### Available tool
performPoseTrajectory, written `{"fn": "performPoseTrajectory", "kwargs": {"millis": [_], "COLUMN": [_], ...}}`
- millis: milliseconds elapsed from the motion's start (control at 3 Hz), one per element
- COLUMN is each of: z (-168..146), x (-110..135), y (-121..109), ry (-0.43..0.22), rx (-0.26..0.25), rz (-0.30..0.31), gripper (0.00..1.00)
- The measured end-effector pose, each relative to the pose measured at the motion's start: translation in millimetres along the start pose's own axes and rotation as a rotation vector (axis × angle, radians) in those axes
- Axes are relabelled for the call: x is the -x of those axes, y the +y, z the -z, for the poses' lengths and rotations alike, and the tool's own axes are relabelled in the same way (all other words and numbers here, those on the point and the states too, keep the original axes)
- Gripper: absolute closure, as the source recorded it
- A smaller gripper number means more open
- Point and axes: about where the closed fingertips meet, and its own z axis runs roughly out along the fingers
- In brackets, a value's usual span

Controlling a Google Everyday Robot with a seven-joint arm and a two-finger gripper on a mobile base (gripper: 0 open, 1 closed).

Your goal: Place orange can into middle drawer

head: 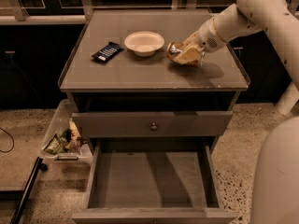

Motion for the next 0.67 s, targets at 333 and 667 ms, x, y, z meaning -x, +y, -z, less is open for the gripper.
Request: {"fn": "performPoseTrajectory", "kwargs": {"millis": [333, 667], "z": [30, 58], "x": [17, 16], "y": [27, 66], "ry": [-0.042, -0.063], "rx": [-0.012, 0.005], "rz": [0.100, 0.203], "gripper": [1.00, 1.00]}}
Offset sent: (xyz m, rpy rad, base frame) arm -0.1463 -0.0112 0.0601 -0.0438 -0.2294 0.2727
